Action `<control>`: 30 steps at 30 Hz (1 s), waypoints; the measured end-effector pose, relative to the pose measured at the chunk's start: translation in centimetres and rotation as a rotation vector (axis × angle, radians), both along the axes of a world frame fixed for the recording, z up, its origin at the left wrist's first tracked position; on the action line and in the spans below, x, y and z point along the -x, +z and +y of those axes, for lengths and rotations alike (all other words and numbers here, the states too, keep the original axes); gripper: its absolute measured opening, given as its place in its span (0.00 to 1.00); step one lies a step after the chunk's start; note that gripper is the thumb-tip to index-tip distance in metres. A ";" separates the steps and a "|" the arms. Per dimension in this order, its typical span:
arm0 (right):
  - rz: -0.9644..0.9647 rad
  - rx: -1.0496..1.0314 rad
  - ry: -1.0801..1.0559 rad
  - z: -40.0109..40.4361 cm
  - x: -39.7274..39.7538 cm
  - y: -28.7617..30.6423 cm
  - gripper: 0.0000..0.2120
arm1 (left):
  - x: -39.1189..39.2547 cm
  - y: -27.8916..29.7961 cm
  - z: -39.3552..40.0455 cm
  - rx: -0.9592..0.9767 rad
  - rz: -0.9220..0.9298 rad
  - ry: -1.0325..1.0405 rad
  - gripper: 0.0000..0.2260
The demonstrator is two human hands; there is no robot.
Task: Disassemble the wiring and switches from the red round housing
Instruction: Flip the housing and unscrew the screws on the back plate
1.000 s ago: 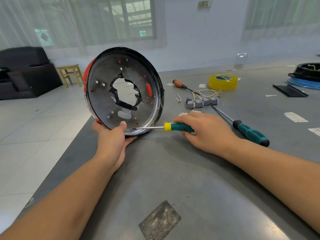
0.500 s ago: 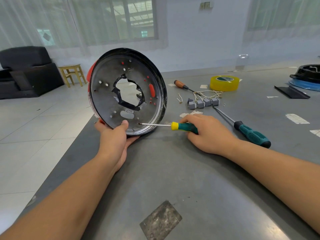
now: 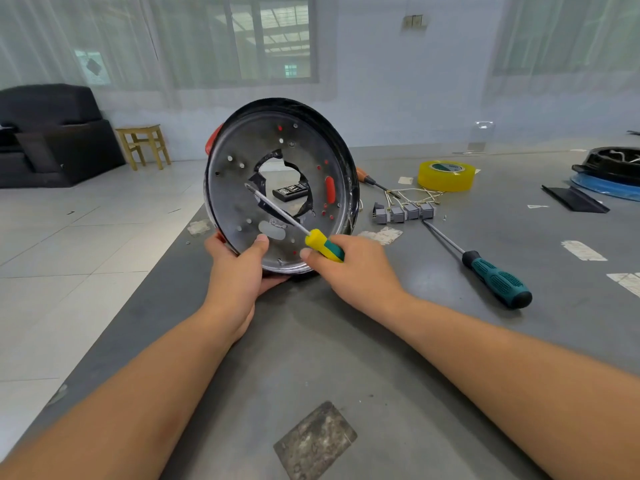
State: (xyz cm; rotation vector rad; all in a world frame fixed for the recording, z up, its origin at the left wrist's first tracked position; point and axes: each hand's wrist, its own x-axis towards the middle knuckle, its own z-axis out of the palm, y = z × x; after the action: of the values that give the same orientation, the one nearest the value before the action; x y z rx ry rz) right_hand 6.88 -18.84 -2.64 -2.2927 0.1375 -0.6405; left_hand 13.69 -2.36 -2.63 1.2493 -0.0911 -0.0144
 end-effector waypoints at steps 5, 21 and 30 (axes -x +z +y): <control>-0.079 0.025 0.003 2.4 -1.4 0.4 0.18 | -0.2 -0.1 0.0 -0.020 0.002 -0.002 0.14; 0.128 0.071 -0.046 3.2 -2.5 1.0 0.16 | -0.4 -0.4 -0.2 -0.061 -0.025 0.026 0.17; 0.094 0.057 -0.002 3.2 -2.4 0.7 0.10 | -0.1 -0.2 -0.3 -0.059 -0.023 0.029 0.16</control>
State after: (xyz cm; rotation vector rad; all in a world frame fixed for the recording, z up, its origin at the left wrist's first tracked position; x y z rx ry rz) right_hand 9.31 -15.65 -1.94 -2.3787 0.1689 -0.5439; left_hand 13.82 -2.71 -2.87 1.3102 -0.0931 0.0220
